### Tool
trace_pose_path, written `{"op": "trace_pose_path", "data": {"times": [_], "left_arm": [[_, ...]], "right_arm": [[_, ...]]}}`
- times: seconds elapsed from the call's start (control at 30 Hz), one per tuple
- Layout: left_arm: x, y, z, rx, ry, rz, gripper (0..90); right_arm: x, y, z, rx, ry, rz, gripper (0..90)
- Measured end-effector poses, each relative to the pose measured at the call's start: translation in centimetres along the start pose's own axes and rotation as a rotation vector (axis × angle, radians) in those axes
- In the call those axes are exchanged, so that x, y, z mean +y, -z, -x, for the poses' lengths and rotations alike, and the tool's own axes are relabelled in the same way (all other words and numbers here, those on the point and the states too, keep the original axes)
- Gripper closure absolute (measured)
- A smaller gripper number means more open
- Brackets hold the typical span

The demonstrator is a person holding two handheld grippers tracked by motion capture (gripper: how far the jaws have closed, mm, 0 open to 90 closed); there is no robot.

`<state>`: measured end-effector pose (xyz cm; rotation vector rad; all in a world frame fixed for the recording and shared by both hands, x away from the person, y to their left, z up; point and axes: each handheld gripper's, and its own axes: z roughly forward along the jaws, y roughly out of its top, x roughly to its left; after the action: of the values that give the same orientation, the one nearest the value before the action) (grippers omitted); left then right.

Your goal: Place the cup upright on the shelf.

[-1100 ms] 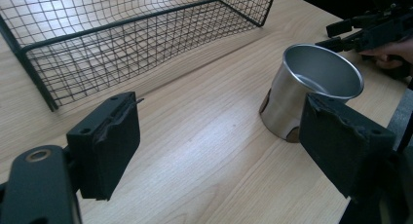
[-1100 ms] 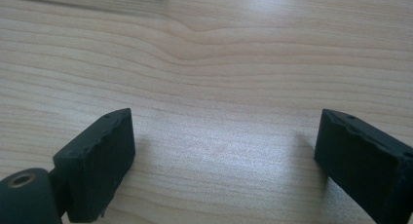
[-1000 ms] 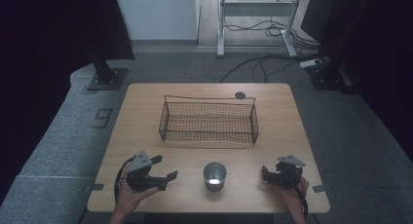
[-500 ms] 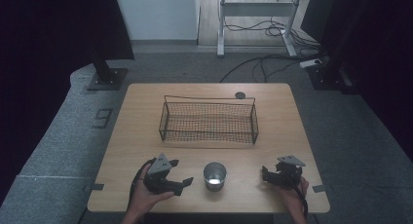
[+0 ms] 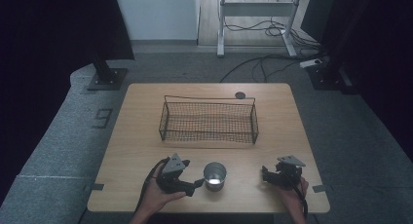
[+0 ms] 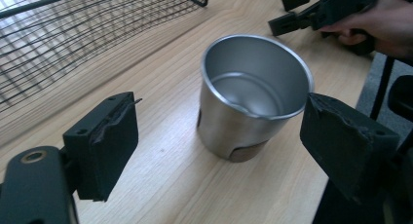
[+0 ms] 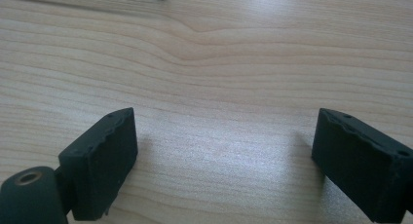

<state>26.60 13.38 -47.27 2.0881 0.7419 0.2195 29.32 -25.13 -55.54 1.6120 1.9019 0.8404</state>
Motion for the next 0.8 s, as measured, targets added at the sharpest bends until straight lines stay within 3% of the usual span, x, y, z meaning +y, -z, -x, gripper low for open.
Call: {"op": "trace_pose_path", "data": {"times": [0.8], "left_arm": [[0.7,-3.0,1.6,-0.013,-0.023,-0.054,9.3]], "right_arm": [[0.0,0.0,0.0,-0.003,-0.003,0.000,9.6]]}}
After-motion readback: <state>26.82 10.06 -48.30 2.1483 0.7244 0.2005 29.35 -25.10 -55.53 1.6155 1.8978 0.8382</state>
